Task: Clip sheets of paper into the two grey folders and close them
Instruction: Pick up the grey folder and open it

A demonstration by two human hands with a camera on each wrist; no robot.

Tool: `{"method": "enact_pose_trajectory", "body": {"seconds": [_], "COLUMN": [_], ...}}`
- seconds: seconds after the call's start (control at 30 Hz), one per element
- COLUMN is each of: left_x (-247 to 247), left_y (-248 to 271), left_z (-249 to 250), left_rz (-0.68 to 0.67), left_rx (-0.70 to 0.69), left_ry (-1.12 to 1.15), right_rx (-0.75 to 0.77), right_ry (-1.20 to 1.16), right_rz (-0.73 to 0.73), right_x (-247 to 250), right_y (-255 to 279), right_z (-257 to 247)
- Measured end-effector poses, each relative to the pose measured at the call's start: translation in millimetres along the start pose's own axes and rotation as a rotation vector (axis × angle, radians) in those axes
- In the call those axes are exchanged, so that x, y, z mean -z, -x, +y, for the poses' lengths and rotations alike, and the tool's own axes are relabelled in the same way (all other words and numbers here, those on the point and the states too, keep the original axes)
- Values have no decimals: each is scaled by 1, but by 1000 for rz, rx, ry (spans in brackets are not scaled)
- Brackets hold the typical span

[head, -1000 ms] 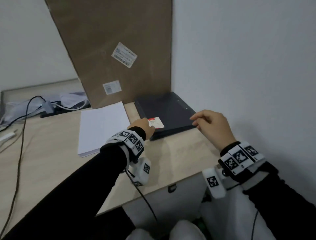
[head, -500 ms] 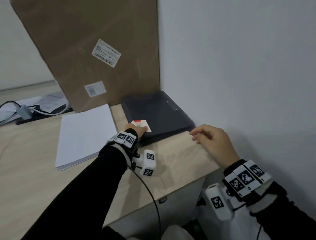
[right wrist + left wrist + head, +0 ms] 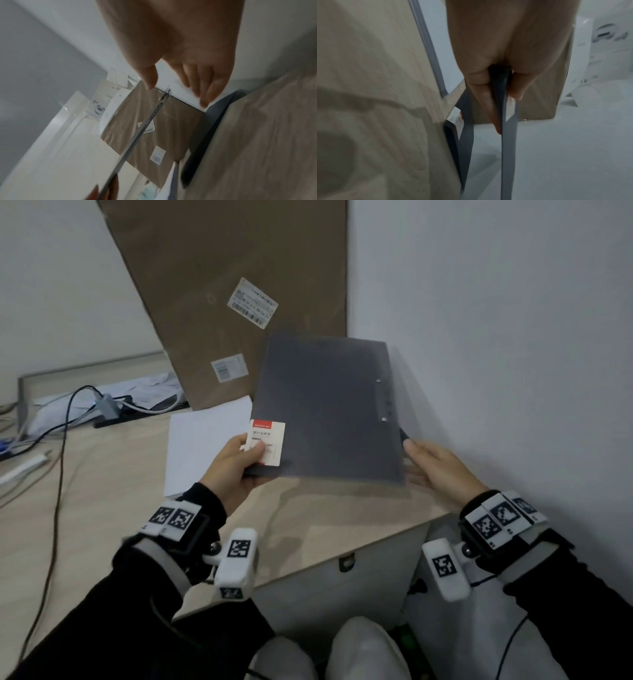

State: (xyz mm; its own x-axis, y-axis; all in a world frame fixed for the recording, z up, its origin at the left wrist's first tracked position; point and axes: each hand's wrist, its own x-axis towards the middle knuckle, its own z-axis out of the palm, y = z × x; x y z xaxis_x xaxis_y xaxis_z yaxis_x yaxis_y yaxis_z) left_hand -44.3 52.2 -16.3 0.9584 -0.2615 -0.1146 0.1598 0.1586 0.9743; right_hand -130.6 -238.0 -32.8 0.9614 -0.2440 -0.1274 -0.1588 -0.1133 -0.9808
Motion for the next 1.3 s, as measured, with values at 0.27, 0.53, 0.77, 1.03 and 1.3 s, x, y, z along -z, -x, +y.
{"method": "enact_pose_trajectory", "body": {"seconds": [0.27, 0.53, 0.77, 1.03, 1.3], "left_x": [34, 24, -17, -20, -8], "left_y": [92, 160, 189, 196, 212], "left_z": [-20, -35, -70, -82, -48], "left_rz": [-57, -84, -323, -335, 164], "left_rx": [60, -159, -125, -156, -589], "left_ry": [-83, -1170, -1521, -944, -349], "right_rx": [25, 5, -110, -297, -246], "right_ry": [-203, -343, -391, -375, -183], "right_rz": [-269, -323, -373, -374, -277], "right_x": [-36, -62, -79, -55, -61], "right_y": [56, 106, 129, 143, 147], "right_z": [14, 54, 73, 72, 86]}}
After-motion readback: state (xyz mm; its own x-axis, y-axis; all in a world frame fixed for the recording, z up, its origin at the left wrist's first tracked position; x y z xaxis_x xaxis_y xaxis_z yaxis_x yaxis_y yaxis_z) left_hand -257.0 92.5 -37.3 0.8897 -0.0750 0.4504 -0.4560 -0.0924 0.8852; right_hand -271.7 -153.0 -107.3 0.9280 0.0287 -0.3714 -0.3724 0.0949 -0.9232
